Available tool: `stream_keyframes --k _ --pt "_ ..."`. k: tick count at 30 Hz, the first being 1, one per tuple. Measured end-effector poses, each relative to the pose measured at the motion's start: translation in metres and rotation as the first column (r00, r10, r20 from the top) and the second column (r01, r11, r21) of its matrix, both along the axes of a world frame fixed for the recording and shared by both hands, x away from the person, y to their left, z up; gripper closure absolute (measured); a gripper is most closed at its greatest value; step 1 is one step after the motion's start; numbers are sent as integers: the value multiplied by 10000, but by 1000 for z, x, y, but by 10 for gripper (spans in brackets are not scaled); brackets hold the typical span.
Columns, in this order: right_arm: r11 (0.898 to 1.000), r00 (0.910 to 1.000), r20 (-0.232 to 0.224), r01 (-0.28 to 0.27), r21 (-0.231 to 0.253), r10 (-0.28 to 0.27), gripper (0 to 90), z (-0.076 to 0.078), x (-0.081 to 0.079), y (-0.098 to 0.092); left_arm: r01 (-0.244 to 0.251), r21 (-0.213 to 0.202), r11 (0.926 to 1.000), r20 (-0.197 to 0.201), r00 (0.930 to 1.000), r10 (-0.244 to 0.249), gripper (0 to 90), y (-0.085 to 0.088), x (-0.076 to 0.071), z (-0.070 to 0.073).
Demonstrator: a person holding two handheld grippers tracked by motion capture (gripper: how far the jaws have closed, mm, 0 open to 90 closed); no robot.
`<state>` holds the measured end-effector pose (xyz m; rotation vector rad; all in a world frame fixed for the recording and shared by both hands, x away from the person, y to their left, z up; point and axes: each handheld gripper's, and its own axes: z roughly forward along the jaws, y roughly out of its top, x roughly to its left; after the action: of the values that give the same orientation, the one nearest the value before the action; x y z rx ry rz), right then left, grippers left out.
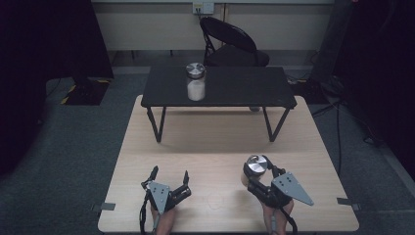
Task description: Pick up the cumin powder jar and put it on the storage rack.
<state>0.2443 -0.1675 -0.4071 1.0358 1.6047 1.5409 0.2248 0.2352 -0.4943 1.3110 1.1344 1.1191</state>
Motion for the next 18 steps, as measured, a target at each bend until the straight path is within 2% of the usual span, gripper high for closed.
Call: stream_keyframes --k 3,7,12,18 --pt "9994 9992 188 355 8 -355 346 7 -2 3 0 4 10000 -3 10000 0 0 0 0 0" --pt "9983 9980 332 531 220 -538 346 17 -2 2 1 1 10000 -2 10000 -1 0 0 0 0" --pt "9982 9973 465 553 234 -564 346 32 3 2 1 2 10000 -2 10000 -1 0 0 0 0" --pt "9979 9976 381 564 305 -575 347 48 9 1 -1 4 10000 -5 10000 1 0 0 0 0"
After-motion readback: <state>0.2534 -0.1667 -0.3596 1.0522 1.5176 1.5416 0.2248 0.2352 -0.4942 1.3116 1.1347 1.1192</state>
